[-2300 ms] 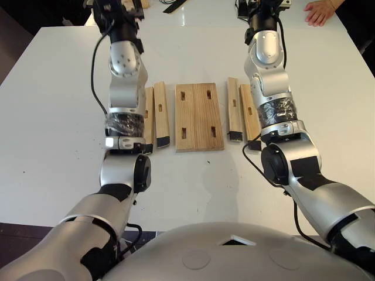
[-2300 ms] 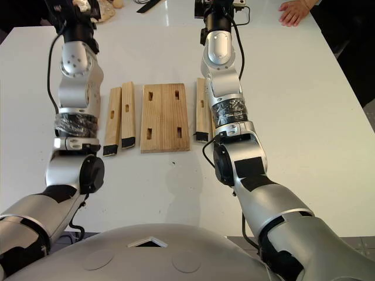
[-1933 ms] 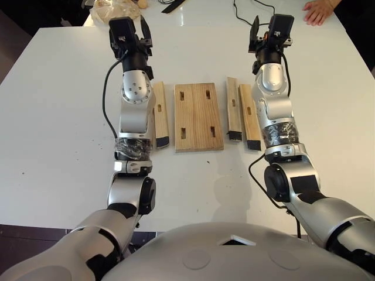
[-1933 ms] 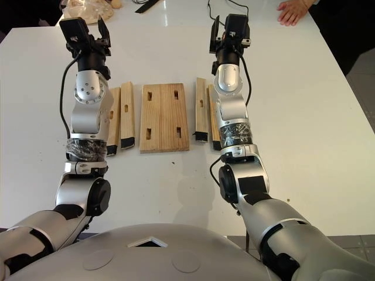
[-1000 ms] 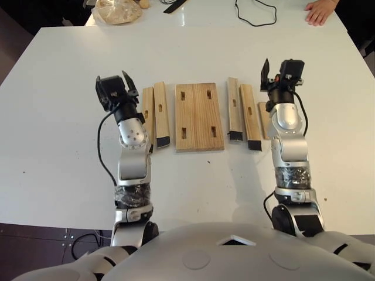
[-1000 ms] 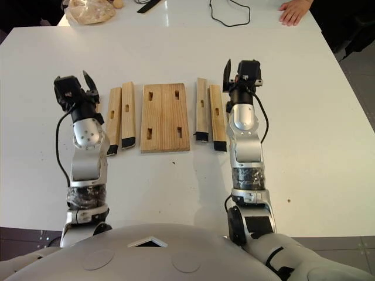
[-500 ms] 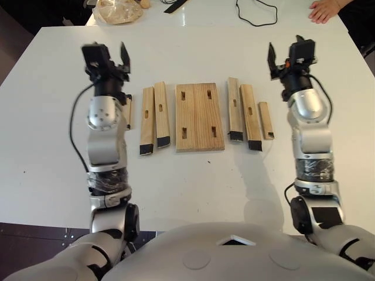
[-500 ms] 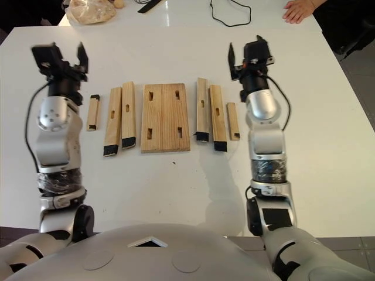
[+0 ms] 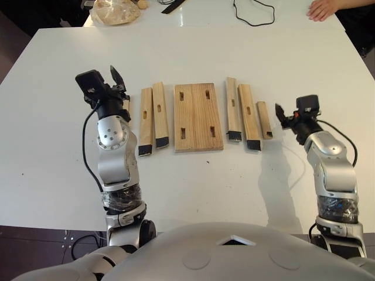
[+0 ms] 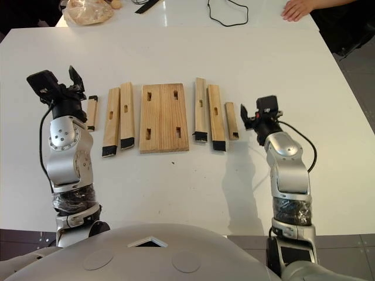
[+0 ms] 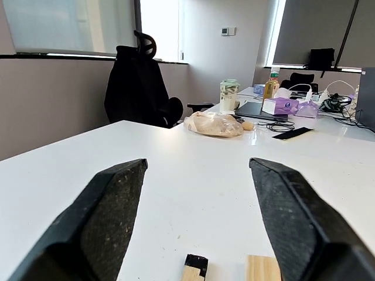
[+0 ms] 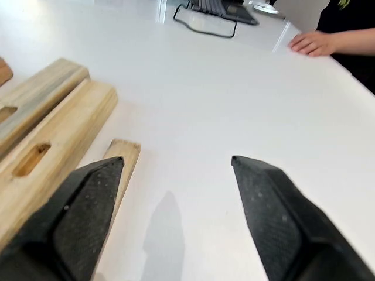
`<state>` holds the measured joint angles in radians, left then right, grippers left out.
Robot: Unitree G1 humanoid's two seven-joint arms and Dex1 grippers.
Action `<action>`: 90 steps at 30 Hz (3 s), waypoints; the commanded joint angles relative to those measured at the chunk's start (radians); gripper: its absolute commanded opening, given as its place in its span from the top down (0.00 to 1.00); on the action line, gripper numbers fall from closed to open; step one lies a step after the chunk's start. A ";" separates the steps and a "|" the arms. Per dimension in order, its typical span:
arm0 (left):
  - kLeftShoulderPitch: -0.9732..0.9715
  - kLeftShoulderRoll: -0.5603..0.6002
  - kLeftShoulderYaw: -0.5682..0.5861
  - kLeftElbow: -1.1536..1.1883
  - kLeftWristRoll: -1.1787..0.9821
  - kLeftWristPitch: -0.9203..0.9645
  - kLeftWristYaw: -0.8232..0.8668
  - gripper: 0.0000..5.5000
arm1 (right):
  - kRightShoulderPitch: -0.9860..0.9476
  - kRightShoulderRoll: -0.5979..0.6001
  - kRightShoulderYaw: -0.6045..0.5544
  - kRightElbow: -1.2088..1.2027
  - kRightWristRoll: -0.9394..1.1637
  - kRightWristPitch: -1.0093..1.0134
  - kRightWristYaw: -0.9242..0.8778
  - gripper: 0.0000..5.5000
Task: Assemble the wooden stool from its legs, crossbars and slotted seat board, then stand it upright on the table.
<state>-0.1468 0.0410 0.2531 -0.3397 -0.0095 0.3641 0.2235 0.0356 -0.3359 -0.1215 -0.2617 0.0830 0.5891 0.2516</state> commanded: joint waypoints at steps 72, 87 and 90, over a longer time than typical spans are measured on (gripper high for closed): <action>-0.340 0.274 0.203 -0.056 -1.432 0.561 -0.635 0.76 | -0.695 0.142 -0.238 0.060 1.174 0.365 0.206 0.38; -0.182 0.405 0.007 -0.131 -1.683 0.601 -0.649 0.76 | -0.710 -0.027 -0.172 0.050 1.476 0.471 0.246 0.38; -0.162 0.429 -0.012 -0.133 -1.664 0.595 -0.667 0.76 | -0.706 -0.043 -0.160 0.043 1.481 0.469 0.251 0.38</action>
<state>-0.3253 0.4399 0.2611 -0.4638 -1.6948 0.9644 -0.4260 -0.6664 -0.3594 -0.2949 -0.2003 1.5404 1.0586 0.4971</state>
